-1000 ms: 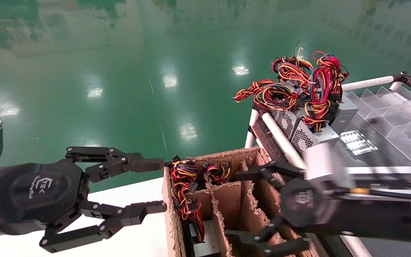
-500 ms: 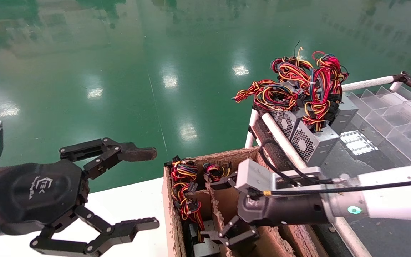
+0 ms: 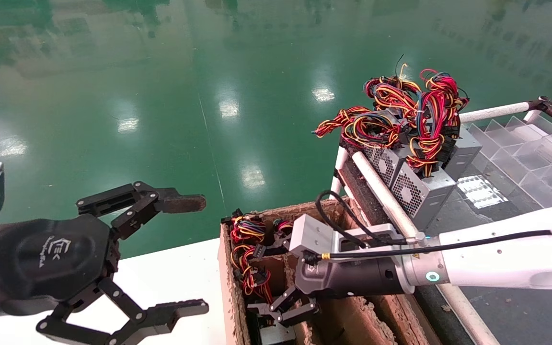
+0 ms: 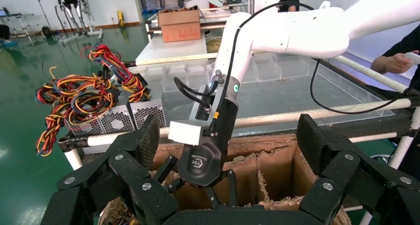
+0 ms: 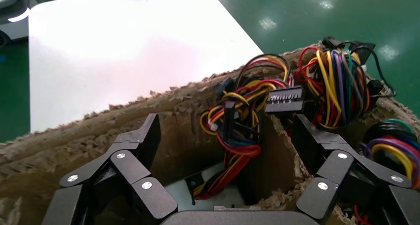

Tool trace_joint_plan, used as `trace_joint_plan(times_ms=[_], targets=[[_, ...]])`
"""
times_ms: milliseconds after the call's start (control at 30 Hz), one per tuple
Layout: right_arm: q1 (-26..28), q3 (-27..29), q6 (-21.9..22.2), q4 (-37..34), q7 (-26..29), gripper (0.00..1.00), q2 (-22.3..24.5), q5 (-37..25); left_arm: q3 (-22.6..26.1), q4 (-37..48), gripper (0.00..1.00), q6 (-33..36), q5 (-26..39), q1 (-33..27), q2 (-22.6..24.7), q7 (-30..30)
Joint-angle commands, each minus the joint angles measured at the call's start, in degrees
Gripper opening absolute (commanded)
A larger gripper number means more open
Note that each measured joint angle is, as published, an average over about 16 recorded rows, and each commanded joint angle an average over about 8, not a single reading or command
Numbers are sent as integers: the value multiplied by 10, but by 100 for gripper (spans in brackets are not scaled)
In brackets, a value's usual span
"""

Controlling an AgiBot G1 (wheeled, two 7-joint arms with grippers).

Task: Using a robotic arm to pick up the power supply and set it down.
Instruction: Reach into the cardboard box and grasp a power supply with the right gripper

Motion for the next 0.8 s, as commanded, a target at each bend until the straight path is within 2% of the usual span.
trace_joint_plan(times_ms=[33,500,800], targets=[[0,-1,4,-8,-9,0,-6,-3,0,0,100,0,0,0,0,0],[-7,-2,27,-14,-48,0,-21,-15,0,0,100,0,0,0,0,0],[-1,-4,26,-34,-64,0,-29,-18,1,0,100,0,0,0,0,0]])
